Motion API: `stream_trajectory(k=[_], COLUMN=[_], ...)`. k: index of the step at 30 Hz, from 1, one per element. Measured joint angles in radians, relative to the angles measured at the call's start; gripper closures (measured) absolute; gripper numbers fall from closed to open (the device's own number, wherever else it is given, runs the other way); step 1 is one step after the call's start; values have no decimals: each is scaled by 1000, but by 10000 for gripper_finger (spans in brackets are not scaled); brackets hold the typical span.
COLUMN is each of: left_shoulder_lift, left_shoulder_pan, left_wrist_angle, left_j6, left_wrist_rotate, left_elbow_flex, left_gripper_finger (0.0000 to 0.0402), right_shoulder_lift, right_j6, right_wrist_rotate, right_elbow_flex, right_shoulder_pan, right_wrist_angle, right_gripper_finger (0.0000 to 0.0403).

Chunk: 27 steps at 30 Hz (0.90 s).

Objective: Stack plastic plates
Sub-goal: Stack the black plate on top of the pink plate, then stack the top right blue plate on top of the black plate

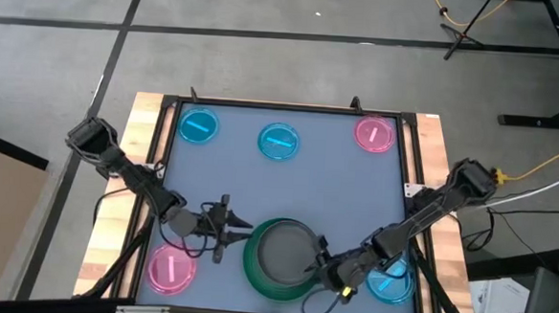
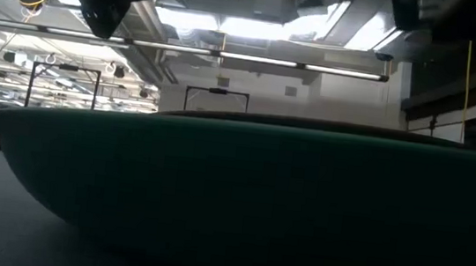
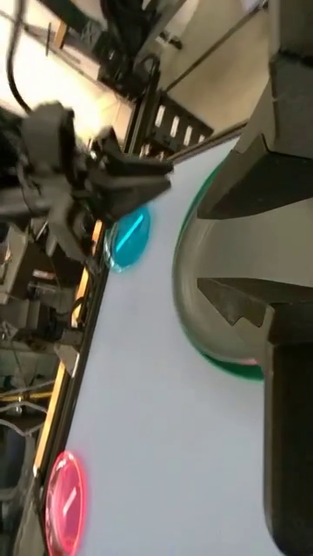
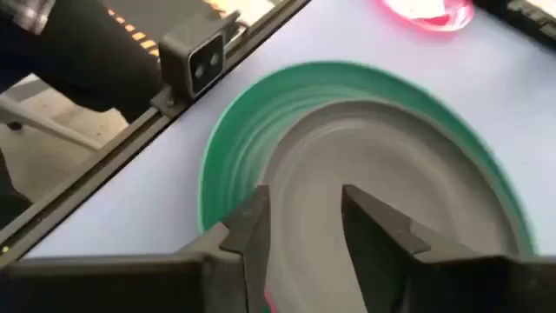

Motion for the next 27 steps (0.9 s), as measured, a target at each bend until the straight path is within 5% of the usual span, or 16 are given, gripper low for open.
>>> stream_trajectory(k=[10,15,27], left_shoulder_lift=[1,1,9], left_shoulder_pan=[248,418,725], left_wrist_angle=[-56,-170,-541], left_j6=[-4,36,251], left_wrist_rotate=[133,294,437], left_elbow_flex=[0,18,155], left_gripper_finger=[289,289,259], right_shoulder_lift=[-139,-183,-247], right_j6=[-16,-41,24], right_wrist_rotate=[-30,-152,-288], right_elbow_flex=[-4,-38,-226], right_shoulder_pan=[-70,-186,-327], right_wrist_angle=[-200,-245,-69], right_gripper_finger=[267,267,267])
